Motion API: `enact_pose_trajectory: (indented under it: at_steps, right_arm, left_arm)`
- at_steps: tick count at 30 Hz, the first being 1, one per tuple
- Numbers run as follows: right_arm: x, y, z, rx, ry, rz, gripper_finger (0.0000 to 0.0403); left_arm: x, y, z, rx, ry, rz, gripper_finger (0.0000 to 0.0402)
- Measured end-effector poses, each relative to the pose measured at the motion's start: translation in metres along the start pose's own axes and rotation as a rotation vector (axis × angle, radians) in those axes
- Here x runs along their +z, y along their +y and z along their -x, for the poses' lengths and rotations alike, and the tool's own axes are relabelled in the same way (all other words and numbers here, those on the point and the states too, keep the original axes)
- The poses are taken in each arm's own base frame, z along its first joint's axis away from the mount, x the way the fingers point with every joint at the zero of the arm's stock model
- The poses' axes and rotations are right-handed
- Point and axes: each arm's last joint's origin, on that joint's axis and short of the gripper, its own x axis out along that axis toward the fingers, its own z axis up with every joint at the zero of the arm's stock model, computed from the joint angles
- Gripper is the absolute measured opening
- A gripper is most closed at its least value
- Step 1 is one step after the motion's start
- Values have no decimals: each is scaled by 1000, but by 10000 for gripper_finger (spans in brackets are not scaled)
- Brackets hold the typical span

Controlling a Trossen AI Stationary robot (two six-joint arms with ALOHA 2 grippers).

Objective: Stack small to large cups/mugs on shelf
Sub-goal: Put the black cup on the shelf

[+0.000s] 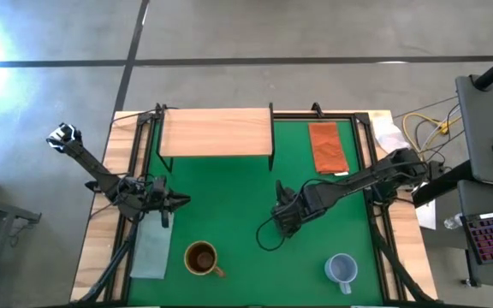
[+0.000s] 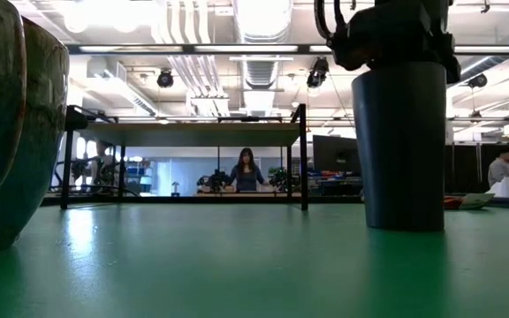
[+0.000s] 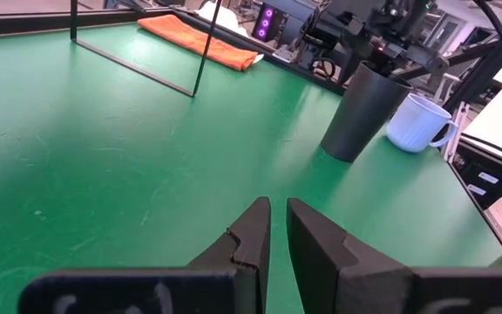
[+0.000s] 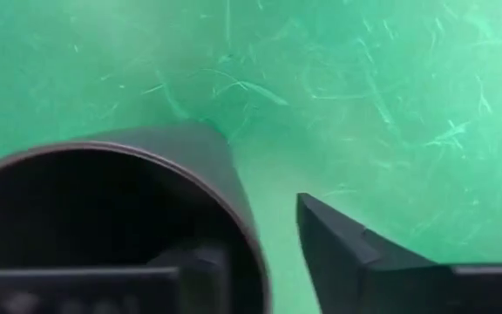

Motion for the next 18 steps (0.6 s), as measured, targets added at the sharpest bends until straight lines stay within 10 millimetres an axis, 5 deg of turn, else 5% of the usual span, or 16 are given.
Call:
enact_pose_trajectory:
  at_steps: [7,13,18]
  right_arm:
    - [10,7,16,69,-70,152,12]
    - [48,9,72,151,-283,269,9]
    - [87,-13,122,70,-497,260,9]
  left_arm:
    - [0,0,0,-1,0,0,27]
    - [0,0,0,0,0,0,27]
    - [0,0,0,0,0,0,27]
